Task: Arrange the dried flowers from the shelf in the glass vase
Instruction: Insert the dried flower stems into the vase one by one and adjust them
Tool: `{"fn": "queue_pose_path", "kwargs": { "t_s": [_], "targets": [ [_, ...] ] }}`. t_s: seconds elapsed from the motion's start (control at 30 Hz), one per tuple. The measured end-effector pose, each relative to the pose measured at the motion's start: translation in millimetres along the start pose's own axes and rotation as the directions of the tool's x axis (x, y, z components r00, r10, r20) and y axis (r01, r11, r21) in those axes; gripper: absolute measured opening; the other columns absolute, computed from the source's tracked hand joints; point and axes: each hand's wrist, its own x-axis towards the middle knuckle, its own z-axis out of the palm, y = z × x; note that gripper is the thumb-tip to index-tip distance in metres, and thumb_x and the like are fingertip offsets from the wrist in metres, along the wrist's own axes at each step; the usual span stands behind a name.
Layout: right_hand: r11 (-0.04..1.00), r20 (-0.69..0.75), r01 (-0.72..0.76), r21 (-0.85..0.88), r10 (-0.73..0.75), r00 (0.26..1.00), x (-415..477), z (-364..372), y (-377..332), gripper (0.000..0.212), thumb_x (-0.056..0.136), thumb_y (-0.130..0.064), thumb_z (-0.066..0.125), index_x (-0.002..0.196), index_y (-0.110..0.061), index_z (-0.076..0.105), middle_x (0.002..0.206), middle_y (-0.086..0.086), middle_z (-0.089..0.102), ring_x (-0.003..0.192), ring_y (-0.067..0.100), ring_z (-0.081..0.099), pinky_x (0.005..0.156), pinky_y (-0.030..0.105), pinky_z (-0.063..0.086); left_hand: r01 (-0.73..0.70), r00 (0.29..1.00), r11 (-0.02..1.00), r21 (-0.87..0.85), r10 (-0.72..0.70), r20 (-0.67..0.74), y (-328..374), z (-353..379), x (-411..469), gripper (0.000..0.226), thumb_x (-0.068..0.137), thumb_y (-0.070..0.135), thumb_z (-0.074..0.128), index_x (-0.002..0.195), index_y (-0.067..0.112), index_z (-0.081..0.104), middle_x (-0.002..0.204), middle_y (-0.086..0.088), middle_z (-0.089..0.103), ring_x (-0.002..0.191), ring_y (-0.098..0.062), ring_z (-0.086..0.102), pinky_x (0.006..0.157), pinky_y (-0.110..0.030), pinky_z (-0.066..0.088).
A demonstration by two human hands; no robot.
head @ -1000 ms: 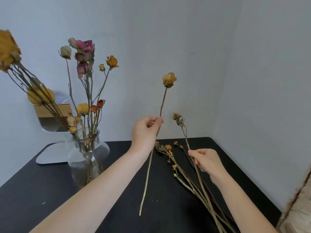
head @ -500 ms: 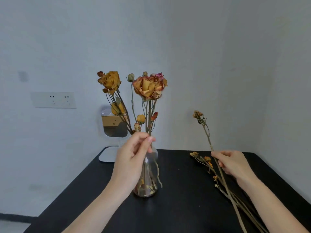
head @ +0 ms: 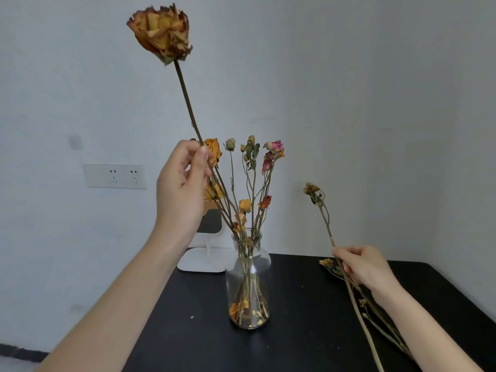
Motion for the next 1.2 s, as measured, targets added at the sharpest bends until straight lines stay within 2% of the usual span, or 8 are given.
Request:
{"fn": "queue_pose_path", "kwargs": {
  "t_s": [0.1, 0.3, 0.4, 0.6, 0.77, 0.9, 1.03, 1.2],
  "targets": [
    [1.000, 0.008, 0.000, 0.008, 0.000, 1.000, -1.3, 2.0, -1.9, 0.020, 0.090, -0.023, 0.059, 0.082, -0.007, 0.066, 0.051, 0.000, 0.049, 0.048, 0.012, 0.046, 0.055, 0.023, 0.040, -0.033, 0.999, 0.999, 0.019, 0.033, -0.014, 3.7, 3.9, 8.0, 0.022, 0.097, 0.027, 0.043, 0.077, 0.033, 0.053, 0.063, 0.012, 0.047, 0.050, -0.006, 0.038, 0.052, -0.017, 0.029],
    [1.000, 0.012, 0.000, -0.004, 0.000, 1.000, -0.8, 0.9, -2.9, 0.019, 0.090, -0.024, 0.059, 0.083, -0.007, 0.066, 0.054, 0.001, 0.049, 0.049, 0.011, 0.045, 0.053, 0.023, 0.038, -0.046, 0.998, 0.997, 0.064, 0.048, -0.037, 0.9, 9.4, 7.6, 0.021, 0.097, 0.027, 0.043, 0.079, 0.033, 0.052, 0.065, 0.011, 0.047, 0.052, -0.005, 0.040, 0.051, -0.014, 0.031],
    [1.000, 0.010, 0.002, -0.007, -0.002, 1.000, 0.0, -0.9, -4.0, 0.018, 0.090, -0.024, 0.059, 0.084, -0.009, 0.066, 0.055, 0.001, 0.050, 0.050, 0.011, 0.046, 0.054, 0.023, 0.037, -0.074, 0.995, 0.996, 0.050, 0.077, -0.070, 5.6, 4.9, 13.7, 0.021, 0.095, 0.032, 0.043, 0.077, 0.036, 0.052, 0.064, 0.012, 0.048, 0.052, -0.006, 0.039, 0.052, -0.019, 0.030],
    [1.000, 0.012, 0.003, -0.023, -0.003, 1.000, 0.0, 2.4, -2.5, 0.020, 0.090, -0.025, 0.059, 0.078, -0.009, 0.064, 0.057, 0.004, 0.051, 0.056, 0.014, 0.051, 0.055, 0.022, 0.037, -0.047, 0.999, 0.993, 0.112, 0.049, -0.008, 0.0, 11.3, 16.2, 0.024, 0.096, 0.025, 0.044, 0.076, 0.032, 0.053, 0.063, 0.010, 0.049, 0.052, -0.005, 0.039, 0.053, -0.024, 0.031],
    [1.000, 0.018, 0.007, -0.003, -0.007, 1.000, -0.1, 5.3, -1.6, 0.014, 0.090, -0.024, 0.060, 0.087, -0.011, 0.065, 0.056, 0.003, 0.050, 0.052, 0.012, 0.047, 0.054, 0.022, 0.038, -0.011, 1.000, 0.971, 0.240, 0.004, 0.030, -16.5, 17.3, 8.9, 0.017, 0.096, 0.024, 0.046, 0.086, 0.023, 0.060, 0.064, 0.011, 0.055, 0.054, 0.002, 0.048, 0.051, -0.012, 0.038],
    [1.000, 0.014, -0.002, 0.006, 0.002, 1.000, 0.2, 6.4, -1.3, 0.015, 0.089, -0.023, 0.060, 0.088, -0.009, 0.066, 0.054, 0.002, 0.049, 0.049, 0.011, 0.044, 0.053, 0.022, 0.038, -0.037, 0.999, 0.949, 0.313, 0.023, 0.047, -20.3, 17.7, 5.0, 0.013, 0.092, 0.026, 0.054, 0.088, 0.023, 0.067, 0.057, 0.011, 0.058, 0.057, -0.010, 0.056, 0.058, -0.007, 0.040],
    [1.000, 0.019, -0.008, 0.015, 0.008, 1.000, -0.7, 9.9, -1.3, 0.015, 0.089, -0.022, 0.060, 0.090, -0.008, 0.066, 0.054, 0.002, 0.049, 0.049, 0.010, 0.044, 0.053, 0.022, 0.039, -0.070, 0.996, 0.922, 0.381, 0.046, 0.070, -19.4, 19.3, 6.8, 0.010, 0.090, 0.031, 0.058, 0.083, 0.029, 0.066, 0.043, 0.011, 0.055, 0.053, -0.001, 0.056, 0.065, 0.008, 0.031],
    [1.000, 0.037, -0.009, 0.008, 0.009, 0.999, -0.5, 15.9, -2.6, 0.018, 0.090, -0.021, 0.060, 0.092, -0.005, 0.065, 0.057, 0.003, 0.050, 0.049, 0.010, 0.043, 0.049, 0.019, 0.034, -0.024, 0.999, 0.890, 0.455, 0.010, 0.031, -15.4, 27.7, 18.2, 0.017, 0.090, 0.036, 0.056, 0.082, 0.027, 0.067, 0.041, 0.011, 0.055, 0.050, 0.000, 0.056, 0.063, 0.008, 0.024]
  ]
}}
